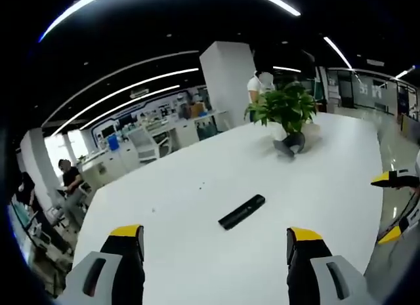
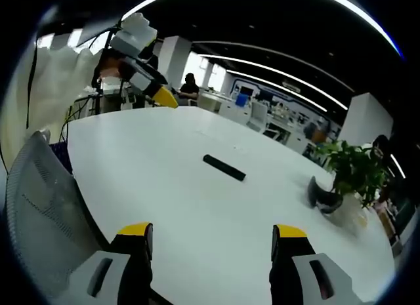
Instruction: Press the specified remote control buttons in sequence, fully releasing each button before pressing the next.
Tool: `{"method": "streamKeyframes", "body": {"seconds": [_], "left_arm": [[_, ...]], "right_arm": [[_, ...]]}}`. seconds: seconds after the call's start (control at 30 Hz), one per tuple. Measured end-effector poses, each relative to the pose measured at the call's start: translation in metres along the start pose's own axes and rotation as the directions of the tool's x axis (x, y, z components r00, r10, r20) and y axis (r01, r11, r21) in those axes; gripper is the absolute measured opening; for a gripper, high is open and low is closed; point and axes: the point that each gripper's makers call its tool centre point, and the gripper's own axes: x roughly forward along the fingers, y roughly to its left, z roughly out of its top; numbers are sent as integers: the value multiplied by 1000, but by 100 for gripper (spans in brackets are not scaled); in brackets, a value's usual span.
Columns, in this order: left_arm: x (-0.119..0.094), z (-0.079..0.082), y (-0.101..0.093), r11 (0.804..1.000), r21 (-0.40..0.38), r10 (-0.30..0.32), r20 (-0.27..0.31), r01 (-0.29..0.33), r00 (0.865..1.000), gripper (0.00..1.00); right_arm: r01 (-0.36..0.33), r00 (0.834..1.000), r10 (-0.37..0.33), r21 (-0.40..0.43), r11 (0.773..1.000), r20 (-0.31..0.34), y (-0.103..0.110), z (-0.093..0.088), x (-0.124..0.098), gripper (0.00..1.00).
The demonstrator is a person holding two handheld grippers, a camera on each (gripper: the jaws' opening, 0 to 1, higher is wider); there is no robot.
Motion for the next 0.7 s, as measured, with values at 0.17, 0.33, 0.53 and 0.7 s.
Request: {"method": "streamKeyframes", "body": {"seconds": [0.17,0.33,0.53,0.7], "left_arm": [[19,0,-3,995,72,-60,-50,64,997,94],[41,-2,-4,985,128,-101,-95,113,990,94],[66,-13,-9,966,192,-141,-165,172,976,91],[85,-20,-16,947,227,-179,-212,227,961,88]], "right_arm": [[2,1000,-2,-7,1000,-10,1,-2,1,72],[11,1000,-11,-4,1000,-16,-1,-3,1,72],[15,1000,-16,-3,1000,-21,-2,-4,1,72],[17,999,-17,-3,1000,-30,-3,-5,2,71]]}}
